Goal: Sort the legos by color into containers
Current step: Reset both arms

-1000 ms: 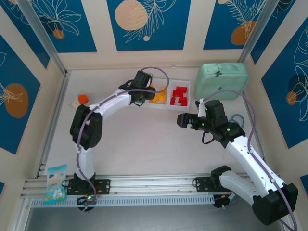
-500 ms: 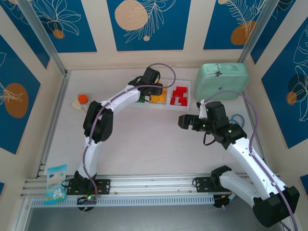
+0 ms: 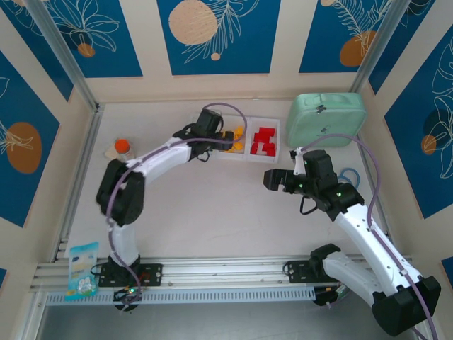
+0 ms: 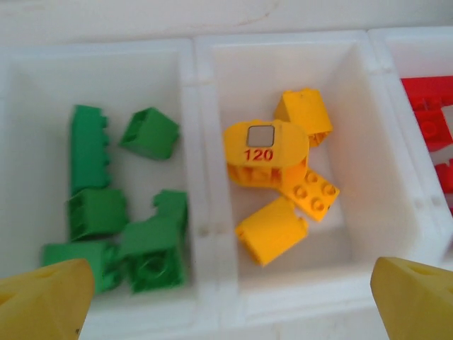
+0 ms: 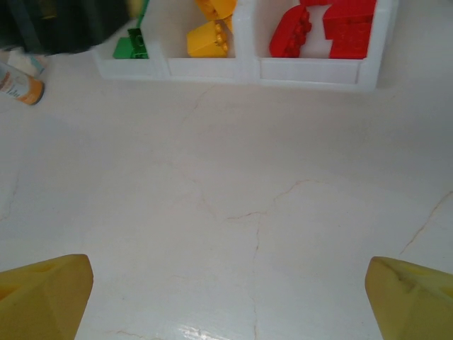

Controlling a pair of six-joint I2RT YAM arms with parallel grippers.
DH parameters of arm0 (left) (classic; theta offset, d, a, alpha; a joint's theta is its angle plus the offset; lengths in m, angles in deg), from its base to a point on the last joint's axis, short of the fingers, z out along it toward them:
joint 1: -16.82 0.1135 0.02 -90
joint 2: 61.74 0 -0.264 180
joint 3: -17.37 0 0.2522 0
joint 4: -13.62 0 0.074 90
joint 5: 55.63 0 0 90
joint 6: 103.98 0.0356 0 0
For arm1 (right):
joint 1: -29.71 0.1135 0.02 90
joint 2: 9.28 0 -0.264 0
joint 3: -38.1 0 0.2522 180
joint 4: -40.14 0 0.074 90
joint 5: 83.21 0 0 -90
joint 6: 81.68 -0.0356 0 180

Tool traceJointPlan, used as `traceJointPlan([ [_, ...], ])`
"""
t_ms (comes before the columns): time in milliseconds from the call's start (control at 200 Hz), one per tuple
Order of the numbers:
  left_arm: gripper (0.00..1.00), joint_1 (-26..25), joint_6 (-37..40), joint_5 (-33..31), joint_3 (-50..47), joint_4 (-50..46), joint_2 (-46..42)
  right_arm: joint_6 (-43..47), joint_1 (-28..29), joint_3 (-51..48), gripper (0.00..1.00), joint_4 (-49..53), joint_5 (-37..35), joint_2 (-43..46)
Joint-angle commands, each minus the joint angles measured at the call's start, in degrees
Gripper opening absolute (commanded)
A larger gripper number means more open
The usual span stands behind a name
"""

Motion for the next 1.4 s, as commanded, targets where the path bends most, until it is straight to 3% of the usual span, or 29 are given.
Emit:
traceJointPlan([
  [0,0.99,-0.13,4.57,-3.52,-10.44,9.93,-12.92,1.28,-0.56,-2.35,0.99,-3.72,-4.44,0.28],
  [80,0.99,0.16,7.84,-5.25,-19.24,14.02,-21.29,2.50,-0.80,-3.96,0.99,-7.73,-9.74,-0.48],
  [135,0.99,0.22,9.00,-11.09,-24.03,14.29,-26.29,5.52,-1.08,-5.93,0.99,-12.47,-12.14,-0.96],
  [195,0.99,0.84,9.26,-18.17,-28.43,12.21,-30.94,9.28,-1.15,-9.46,0.99,-19.95,-12.13,-0.89],
  [240,0.99,1.72,10.78,-19.96,-32.01,11.62,-34.60,12.49,-0.88,-12.56,0.99,-26.46,-10.38,-0.90],
  [355,0.99,2.63,16.35,-25.05,-44.71,19.86,-44.33,15.36,-0.26,-17.72,0.99,-35.99,-15.56,-3.10],
  [465,0.99,3.62,20.36,-27.45,-57.74,32.66,-55.12,15.42,-2.25,-19.77,0.99,-42.65,-23.20,-6.64],
  [580,0.99,5.41,23.15,-27.22,-69.43,46.04,-64.13,18.92,-6.17,-20.08,0.99,-48.78,-24.67,-10.00],
  [690,0.99,8.05,23.05,-28.45,-70.98,40.11,-68.84,20.21,-11.14,-20.79,0.99,-52.96,-22.43,-13.86],
  [830,0.99,10.89,22.68,-25.53,-72.78,38.03,-68.85,17.31,-16.69,-25.02,0.99,-64.39,-17.33,-21.11],
  [870,0.99,11.40,22.68,-25.02,-73.42,38.91,-68.14,17.48,-16.14,-23.26,0.99,-61.44,-16.42,-21.73],
  [975,0.99,13.13,22.05,-23.42,-75.20,42.99,-64.13,20.06,-15.09,-24.55,0.99,-71.63,-6.91,-25.14],
  [1071,0.99,15.14,21.00,-22.05,-75.42,46.67,-59.10,28.31,-11.16,-22.93,0.99,-73.90,-10.35,-29.78],
  [1111,0.99,16.22,20.78,-20.62,-75.37,48.64,-56.51,28.67,-11.45,-23.79,0.99,-80.17,-9.26,-33.27],
  [1141,0.99,17.24,20.70,-19.53,-75.23,50.12,-54.41,27.14,-11.50,-23.25,0.99,-81.58,-12.80,-34.25],
  [1171,0.99,18.11,20.65,-18.46,-75.03,51.37,-52.18,25.53,-12.69,-22.49,0.99,-78.07,-13.73,-33.43],
  [1241,0.99,20.04,20.99,-16.32,-73.97,54.71,-46.79,20.47,-19.54,-23.90,0.99,-81.99,-4.13,-36.97],
  [1271,0.99,20.63,21.48,-14.24,-73.00,54.93,-45.04,17.83,-21.57,-24.36,0.99,-88.31,-2.18,-39.58],
  [1321,0.99,22.63,22.22,-9.12,-71.83,56.92,-41.58,18.92,-21.72,-22.89,0.99,-78.79,-0.50,-35.91],
  [1371,0.99,24.75,22.45,-5.13,-69.67,57.38,-37.88,19.27,-20.66,-23.39,0.99,-84.90,-2.06,-38.74],
  [1396,0.99,25.70,22.29,-3.23,-68.46,56.87,-36.33,19.59,-20.41,-22.92,0.99,-82.42,-2.55,-37.74],
])
